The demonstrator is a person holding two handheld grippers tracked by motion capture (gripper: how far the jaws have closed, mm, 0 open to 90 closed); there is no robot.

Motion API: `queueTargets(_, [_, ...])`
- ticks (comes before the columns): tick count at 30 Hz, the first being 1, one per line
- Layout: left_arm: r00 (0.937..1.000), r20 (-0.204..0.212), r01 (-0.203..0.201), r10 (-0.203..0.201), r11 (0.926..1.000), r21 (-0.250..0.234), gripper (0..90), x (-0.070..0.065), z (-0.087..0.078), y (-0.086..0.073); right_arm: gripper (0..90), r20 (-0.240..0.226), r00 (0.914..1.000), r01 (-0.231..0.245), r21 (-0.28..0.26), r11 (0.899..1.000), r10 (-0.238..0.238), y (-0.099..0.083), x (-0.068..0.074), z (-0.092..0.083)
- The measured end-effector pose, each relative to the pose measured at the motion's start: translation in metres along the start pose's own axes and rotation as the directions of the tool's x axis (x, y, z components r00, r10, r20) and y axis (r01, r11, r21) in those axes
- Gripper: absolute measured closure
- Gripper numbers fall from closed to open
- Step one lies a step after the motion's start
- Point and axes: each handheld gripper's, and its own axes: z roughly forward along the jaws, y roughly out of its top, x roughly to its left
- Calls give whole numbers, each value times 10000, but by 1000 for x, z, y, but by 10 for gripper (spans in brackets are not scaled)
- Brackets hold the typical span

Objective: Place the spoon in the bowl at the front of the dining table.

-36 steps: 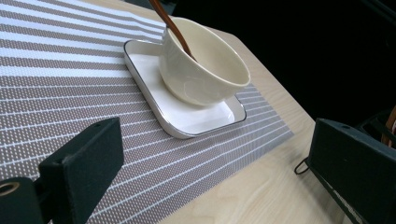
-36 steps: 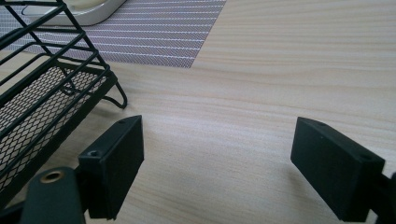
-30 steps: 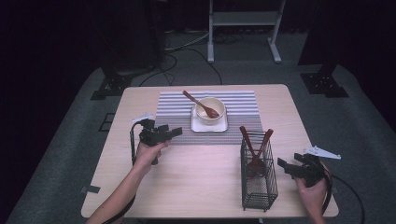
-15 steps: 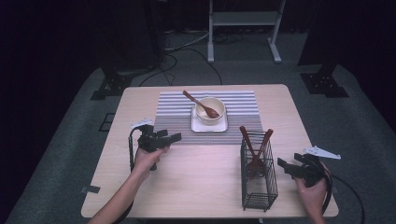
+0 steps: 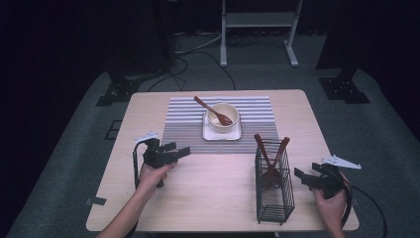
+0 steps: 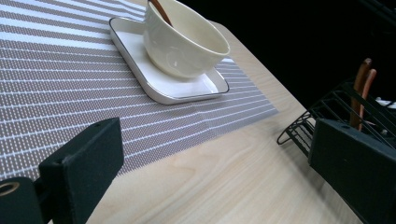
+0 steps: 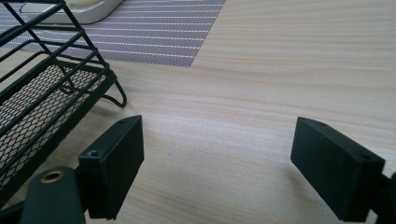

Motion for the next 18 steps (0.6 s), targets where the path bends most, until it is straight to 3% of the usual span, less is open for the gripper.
queueTargets(3, [9995, -218, -226, 229, 9996, 159, 26, -3, -3, -4, 161, -2, 10000, -13, 0, 10000, 13, 0, 0, 0])
queueTargets(9, [9989, -216, -401, 405, 9991, 146, 26, -6, -7, -13, 161, 17, 10000, -7, 1, 10000, 7, 0, 0, 0])
queueTargets(14, [9999, -64, -151, 152, 9999, 58, 26, -8, -11, -20, 161, 21, 10000, 8, 12, 10000, -8, 0, 0, 0])
queueTargets(18, [9989, -128, -458, 456, 9989, -95, 27, -11, -14, -19, 161, 18, 10000, -26, -4, 10000, 26, 0, 0, 0])
